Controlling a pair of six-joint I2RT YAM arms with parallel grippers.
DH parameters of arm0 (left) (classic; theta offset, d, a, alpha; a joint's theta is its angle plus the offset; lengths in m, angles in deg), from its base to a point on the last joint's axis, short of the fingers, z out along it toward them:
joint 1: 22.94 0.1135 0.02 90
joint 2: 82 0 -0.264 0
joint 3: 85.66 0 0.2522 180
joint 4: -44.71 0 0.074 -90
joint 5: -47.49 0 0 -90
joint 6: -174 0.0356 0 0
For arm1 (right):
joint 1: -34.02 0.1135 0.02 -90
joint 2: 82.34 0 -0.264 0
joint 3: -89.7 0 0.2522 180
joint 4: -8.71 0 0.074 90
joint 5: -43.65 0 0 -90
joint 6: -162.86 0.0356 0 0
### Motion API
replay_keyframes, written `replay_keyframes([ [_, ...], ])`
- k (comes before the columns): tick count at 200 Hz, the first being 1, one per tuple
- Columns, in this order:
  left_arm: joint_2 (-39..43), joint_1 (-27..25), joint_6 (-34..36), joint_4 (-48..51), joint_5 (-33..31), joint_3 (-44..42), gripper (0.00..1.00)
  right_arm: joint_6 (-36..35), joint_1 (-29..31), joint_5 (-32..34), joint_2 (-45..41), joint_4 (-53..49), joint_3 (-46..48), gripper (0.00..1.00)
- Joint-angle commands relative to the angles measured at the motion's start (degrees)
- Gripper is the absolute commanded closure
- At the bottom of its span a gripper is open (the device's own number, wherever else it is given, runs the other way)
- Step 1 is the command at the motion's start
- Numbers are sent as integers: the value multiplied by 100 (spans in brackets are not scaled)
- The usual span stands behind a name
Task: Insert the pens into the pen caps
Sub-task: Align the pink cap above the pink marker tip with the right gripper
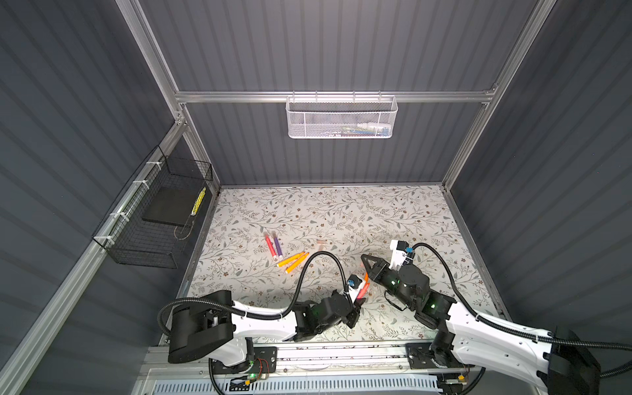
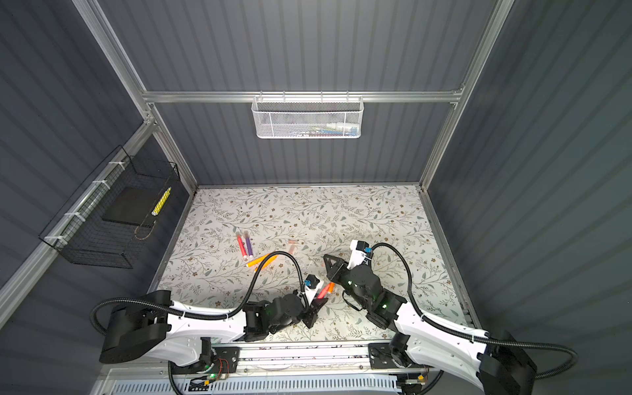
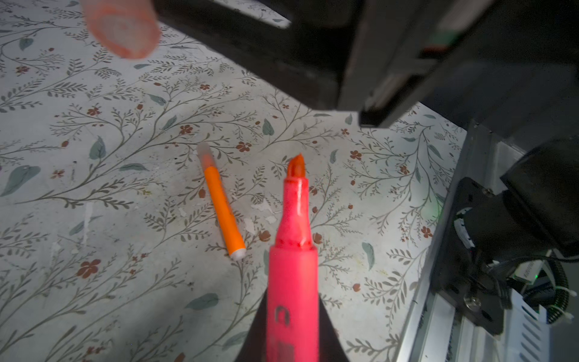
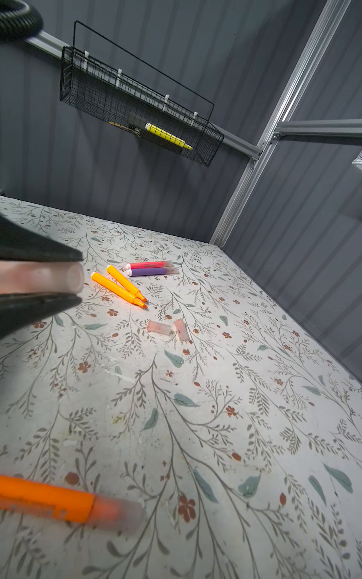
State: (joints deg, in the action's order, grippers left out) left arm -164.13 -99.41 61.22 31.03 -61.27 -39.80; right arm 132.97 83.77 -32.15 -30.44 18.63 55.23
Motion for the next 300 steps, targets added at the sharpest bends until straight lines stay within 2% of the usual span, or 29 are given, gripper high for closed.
replay_keyframes([
  [1,174,123,-191,-17,96,-116,100,-53,43,101,-95,161,-78,100],
  [134,693,446,-389,221,34,-281,100,-79,244,100,75,345,-70,100],
  [217,799,545,-427,303,46,-232,100,-48,469,43,469,673,-134,100],
  [300,780,598,-447,204,125,-327,100,-211,509,277,180,392,-240,100],
])
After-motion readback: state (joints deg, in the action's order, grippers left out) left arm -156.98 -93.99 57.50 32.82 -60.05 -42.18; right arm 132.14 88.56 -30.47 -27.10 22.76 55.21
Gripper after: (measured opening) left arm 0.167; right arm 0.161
